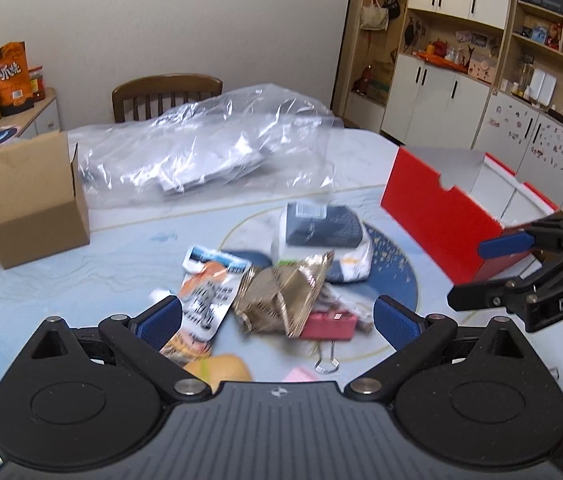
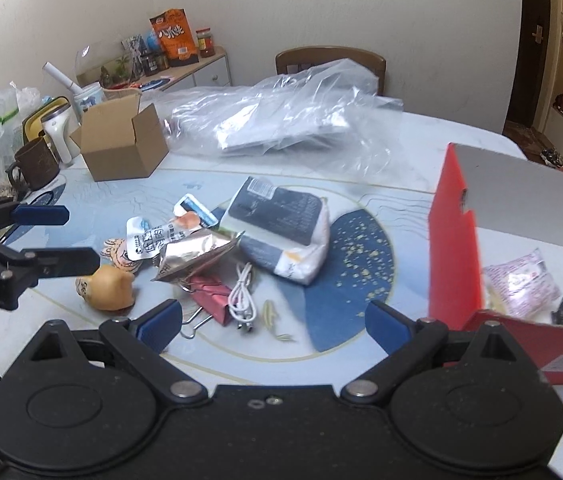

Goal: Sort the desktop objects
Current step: 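Move both tools back to the table pile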

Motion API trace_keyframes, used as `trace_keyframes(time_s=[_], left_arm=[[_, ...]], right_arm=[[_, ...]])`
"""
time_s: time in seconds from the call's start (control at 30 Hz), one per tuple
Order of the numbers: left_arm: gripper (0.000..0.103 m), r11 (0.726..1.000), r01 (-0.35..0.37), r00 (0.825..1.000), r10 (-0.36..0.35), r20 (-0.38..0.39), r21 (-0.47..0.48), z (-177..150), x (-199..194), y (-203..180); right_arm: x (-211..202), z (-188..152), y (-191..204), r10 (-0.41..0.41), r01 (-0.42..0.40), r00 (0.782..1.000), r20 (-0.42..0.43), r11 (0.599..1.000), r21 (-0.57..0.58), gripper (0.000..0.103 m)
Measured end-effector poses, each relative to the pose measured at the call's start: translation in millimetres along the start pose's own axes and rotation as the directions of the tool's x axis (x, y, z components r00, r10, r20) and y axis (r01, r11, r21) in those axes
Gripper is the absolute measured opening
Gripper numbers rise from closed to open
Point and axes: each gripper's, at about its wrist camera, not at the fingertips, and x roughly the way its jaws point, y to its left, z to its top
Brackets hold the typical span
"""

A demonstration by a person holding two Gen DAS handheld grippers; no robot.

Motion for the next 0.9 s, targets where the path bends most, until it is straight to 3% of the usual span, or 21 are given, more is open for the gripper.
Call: trace_keyframes(time_s=[0.57, 0.9], left_arm=[[0.102, 0.999, -0.042, 0.994, 0.044, -0.102, 0.022, -41, 24, 35], [0.102, 0.998, -0.049, 0.99, 0.053, -0.129, 0.028, -45, 38, 40]], right_arm=[[53, -12, 40, -0.008, 0.007, 0.996, -0.086, 1.0, -0.015, 0.093], [65, -25, 71, 0.058, -0.07, 0.99, -0.131, 0.993, -0.09, 0.088]])
